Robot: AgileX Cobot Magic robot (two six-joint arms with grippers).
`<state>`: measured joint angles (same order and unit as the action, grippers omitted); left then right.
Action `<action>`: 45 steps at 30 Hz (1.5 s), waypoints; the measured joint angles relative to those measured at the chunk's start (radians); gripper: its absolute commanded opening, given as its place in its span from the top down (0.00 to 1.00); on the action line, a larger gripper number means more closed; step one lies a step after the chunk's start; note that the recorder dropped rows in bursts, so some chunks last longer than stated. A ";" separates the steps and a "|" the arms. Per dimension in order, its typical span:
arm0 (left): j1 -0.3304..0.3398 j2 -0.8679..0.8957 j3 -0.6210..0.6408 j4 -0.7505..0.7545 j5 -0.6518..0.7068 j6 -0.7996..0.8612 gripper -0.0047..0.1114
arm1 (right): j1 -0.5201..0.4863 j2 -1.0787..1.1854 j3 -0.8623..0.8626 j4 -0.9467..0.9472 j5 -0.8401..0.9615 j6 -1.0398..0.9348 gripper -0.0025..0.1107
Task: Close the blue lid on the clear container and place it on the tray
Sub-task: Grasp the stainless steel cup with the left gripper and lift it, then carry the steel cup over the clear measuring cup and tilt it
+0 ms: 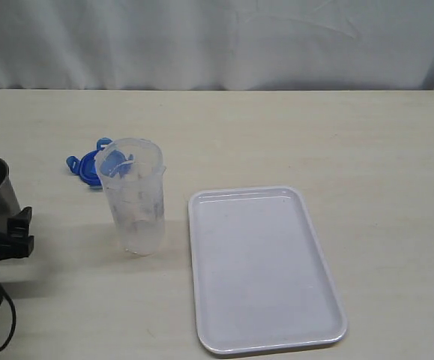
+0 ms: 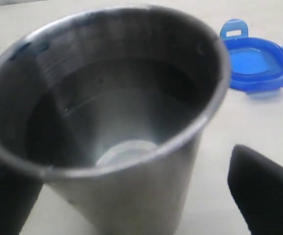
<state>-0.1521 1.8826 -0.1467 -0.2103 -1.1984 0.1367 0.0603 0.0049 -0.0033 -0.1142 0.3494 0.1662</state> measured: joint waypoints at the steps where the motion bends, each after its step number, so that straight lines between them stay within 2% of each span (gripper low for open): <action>1: 0.000 0.007 -0.014 0.000 0.000 0.000 0.09 | 0.000 0.000 0.000 0.000 0.000 0.000 0.94; 13: 0.000 0.067 -0.042 -0.004 -0.006 0.000 0.09 | 0.000 0.000 0.000 0.000 0.000 0.000 0.94; 22: 0.000 0.071 -0.153 -0.012 0.006 -0.002 0.09 | 0.000 0.000 0.000 0.000 0.000 0.000 0.94; 28: 0.000 0.080 -0.155 -0.019 0.019 -0.004 0.09 | 0.000 0.000 0.000 0.000 0.000 0.000 0.94; 34: 0.000 0.080 -0.155 -0.115 0.061 -0.002 0.09 | 0.000 0.000 0.000 0.000 0.000 0.000 0.94; 45: 0.000 0.080 -0.155 -0.128 0.063 -0.002 0.09 | 0.000 0.000 0.000 0.000 0.000 0.000 0.94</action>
<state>-0.1521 1.9624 -0.3016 -0.3382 -1.1352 0.1349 0.0603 0.0049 -0.0033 -0.1142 0.3494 0.1662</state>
